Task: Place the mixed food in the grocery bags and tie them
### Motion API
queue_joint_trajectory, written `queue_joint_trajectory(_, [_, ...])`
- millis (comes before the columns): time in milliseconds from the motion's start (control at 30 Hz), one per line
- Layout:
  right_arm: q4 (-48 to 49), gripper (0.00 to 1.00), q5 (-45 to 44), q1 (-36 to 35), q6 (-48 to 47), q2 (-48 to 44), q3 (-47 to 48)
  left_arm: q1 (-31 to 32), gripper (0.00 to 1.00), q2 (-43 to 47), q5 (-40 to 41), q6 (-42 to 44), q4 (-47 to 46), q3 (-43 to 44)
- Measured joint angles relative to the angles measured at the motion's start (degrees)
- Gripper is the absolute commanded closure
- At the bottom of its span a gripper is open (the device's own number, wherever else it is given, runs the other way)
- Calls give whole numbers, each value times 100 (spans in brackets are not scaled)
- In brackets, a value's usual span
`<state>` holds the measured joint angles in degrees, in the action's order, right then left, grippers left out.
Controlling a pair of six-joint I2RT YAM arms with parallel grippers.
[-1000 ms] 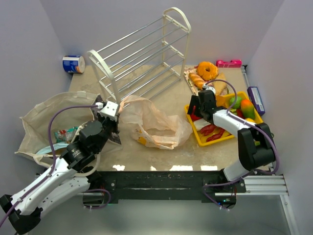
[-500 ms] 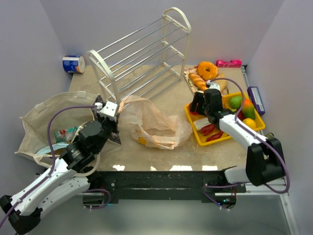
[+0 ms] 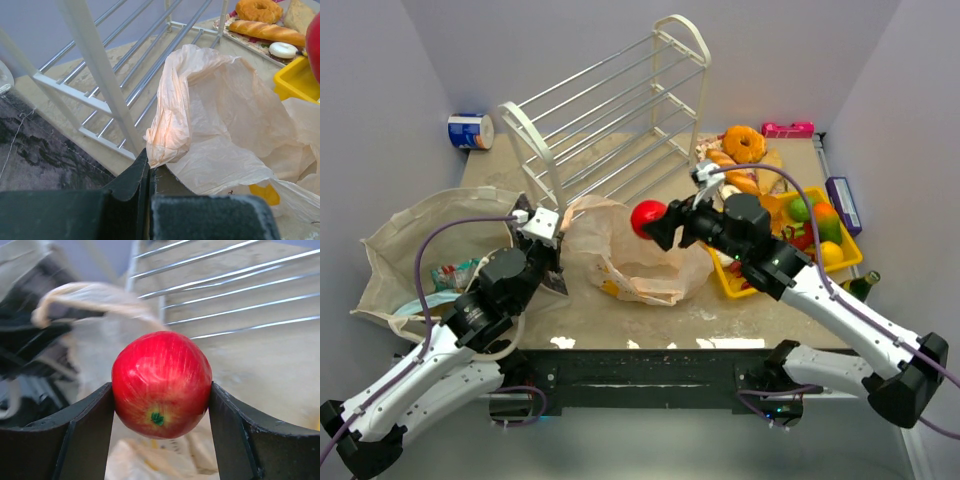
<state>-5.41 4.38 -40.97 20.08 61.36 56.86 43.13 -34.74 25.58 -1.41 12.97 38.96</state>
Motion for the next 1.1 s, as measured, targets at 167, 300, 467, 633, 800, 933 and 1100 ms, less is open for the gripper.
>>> queue_joint_trajectory(167, [28, 99, 164, -866, 0, 284, 87, 0, 100, -2, -11, 0, -2, -7])
queue_joint_trajectory(300, [-107, 96, -63, -1241, 9, 999, 273, 0, 100, -7, -28, 0, -2, -24])
queue_joint_trajectory(467, [-487, 88, -557, -1412, 168, 1561, 356, 0, 100, 7, -28, 2, -2, -31])
queue_joint_trajectory(633, [-638, 77, -769, -1403, 271, 1635, 396, 0, 100, 17, -35, 2, -4, -33])
queue_joint_trajectory(800, [-586, 32, -723, -1434, 304, 1860, 487, 0, 100, 15, -50, 2, -4, -33])
queue_joint_trajectory(933, [-590, 5, -651, -1460, 308, 2076, 557, 0, 100, 15, -52, 2, -4, -33])
queue_joint_trajectory(1100, [-603, 1, -616, -1460, 295, 2096, 636, 0, 100, 15, -59, 2, -4, -33])
